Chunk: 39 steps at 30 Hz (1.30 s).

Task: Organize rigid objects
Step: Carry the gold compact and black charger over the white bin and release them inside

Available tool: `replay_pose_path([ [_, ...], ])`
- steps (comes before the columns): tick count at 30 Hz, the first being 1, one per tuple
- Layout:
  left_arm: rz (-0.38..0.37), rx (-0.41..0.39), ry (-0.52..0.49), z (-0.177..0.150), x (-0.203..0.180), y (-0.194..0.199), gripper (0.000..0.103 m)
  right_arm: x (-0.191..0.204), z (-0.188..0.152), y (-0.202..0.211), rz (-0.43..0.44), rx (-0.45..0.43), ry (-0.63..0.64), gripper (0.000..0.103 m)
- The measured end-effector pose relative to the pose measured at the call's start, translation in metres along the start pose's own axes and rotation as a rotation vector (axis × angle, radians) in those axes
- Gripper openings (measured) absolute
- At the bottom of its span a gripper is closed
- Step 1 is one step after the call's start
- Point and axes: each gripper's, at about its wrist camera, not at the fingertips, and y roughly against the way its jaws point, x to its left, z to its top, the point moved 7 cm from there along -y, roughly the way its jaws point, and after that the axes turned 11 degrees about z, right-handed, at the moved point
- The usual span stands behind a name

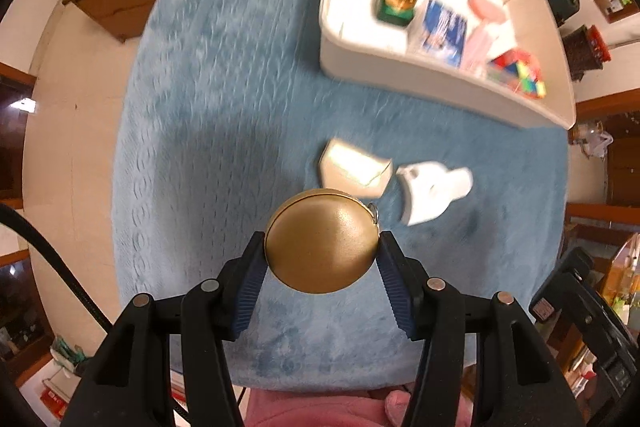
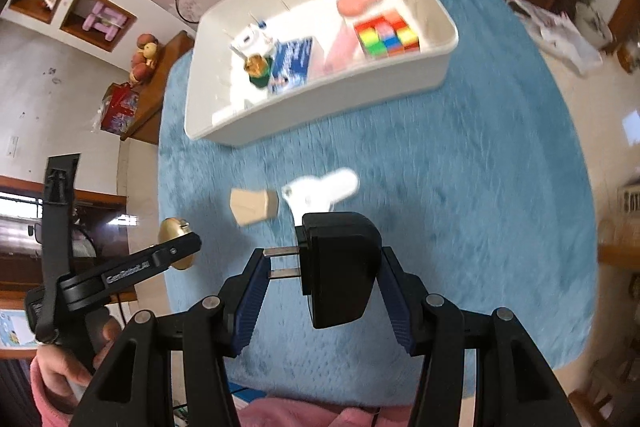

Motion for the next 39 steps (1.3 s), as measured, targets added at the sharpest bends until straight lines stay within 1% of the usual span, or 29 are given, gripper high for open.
replay_pose_path([
  [4,0.017,-0.06,0.005,0.01,-0.007,0.02,0.059,0.002,0.019,0.008,0.011,-0.013,0.034,0.055],
  [6,0.02,-0.089,0.014,0.02,-0.014,0.031,0.059,0.003,0.029,0.012,0.014,-0.021,0.059,0.055],
  [11,0.022,-0.156,0.031,0.04,-0.026,0.044,0.059,0.004,0.054,0.019,0.016,-0.05,0.117,0.055],
  [14,0.023,-0.219,0.041,0.051,-0.036,0.054,0.059,0.005,0.067,0.022,0.013,-0.066,0.156,0.055],
  [17,0.003,-0.282,0.067,0.061,-0.047,0.064,0.059,0.006,0.078,0.024,0.006,-0.085,0.199,0.055],
  [20,0.009,-0.338,0.076,0.069,-0.056,0.071,0.059,0.006,0.091,0.025,0.0,-0.11,0.242,0.055],
  [26,0.022,-0.446,0.065,0.085,-0.073,0.079,0.059,0.005,0.115,0.026,-0.005,-0.166,0.307,0.055],
  [31,0.05,-0.537,0.029,0.099,-0.087,0.082,0.059,0.001,0.134,0.02,-0.014,-0.218,0.361,0.055],
  [32,0.056,-0.549,0.022,0.103,-0.089,0.081,0.059,0.0,0.137,0.018,-0.021,-0.225,0.371,0.055],
  [35,0.108,-0.564,0.003,0.114,-0.096,0.076,0.059,-0.004,0.147,0.014,-0.032,-0.252,0.395,0.055],
  [39,0.131,-0.564,0.009,0.127,-0.101,0.065,0.059,-0.009,0.156,0.006,-0.04,-0.28,0.418,0.055],
])
